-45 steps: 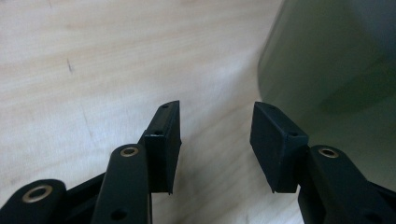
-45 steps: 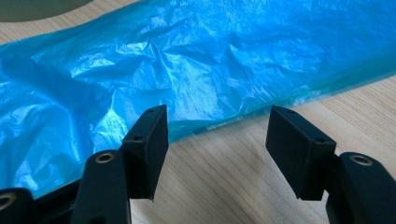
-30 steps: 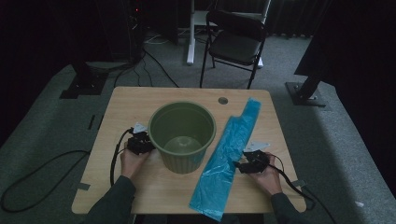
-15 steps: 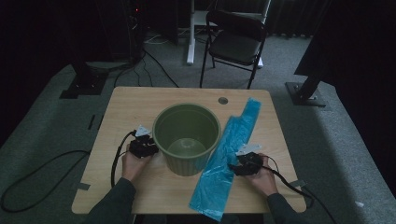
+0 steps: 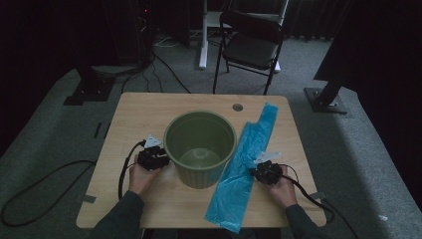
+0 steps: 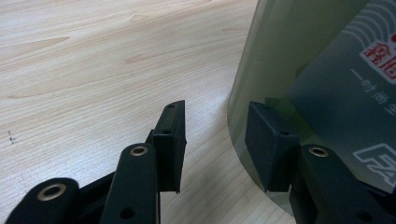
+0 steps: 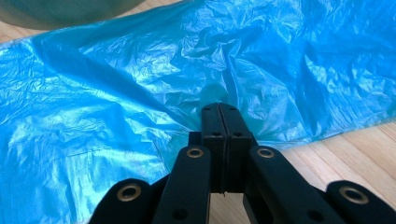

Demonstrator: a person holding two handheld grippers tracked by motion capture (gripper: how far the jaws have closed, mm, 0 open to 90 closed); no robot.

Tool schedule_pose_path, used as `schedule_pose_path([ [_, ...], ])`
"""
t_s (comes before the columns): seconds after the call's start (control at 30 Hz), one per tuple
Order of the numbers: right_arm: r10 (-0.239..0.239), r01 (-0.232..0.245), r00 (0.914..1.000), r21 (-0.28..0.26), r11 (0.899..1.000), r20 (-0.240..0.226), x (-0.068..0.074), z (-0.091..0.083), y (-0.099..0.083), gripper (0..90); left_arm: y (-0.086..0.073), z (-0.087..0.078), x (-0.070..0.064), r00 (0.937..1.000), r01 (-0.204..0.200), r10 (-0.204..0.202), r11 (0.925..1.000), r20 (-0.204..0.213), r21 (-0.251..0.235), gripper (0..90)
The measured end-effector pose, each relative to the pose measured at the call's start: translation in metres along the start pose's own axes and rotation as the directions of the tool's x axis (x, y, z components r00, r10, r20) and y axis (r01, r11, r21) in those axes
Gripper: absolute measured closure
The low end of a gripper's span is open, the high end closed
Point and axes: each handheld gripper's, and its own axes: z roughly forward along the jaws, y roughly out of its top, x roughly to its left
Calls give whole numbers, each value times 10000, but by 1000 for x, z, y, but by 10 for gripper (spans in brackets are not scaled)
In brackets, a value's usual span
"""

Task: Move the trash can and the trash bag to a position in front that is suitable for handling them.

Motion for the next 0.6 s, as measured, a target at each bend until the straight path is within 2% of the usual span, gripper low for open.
schedule_pose_path([
  [0.1, 91, -92, 9999, 92, 9999, 131, -3, -2, -1, 900, 0, 0, 0, 10000, -21, 21, 10000, 29, 3, 586],
  [0.23, 241, -242, 9997, 100, 9997, 67, -15, -6, -8, 900, -1, -1, 0, 10000, -65, 65, 10000, 54, -2, 586],
  [0.5, 404, -404, 9992, 76, 9992, 5, -22, -9, -12, 899, -1, 0, 1, 9999, -111, 111, 9999, 105, 1, 587],
  [0.6, 418, -418, 9991, 61, 9991, -8, -21, -9, -12, 848, -1, 0, 1, 9999, -139, 139, 9999, 88, 15, 586],
])
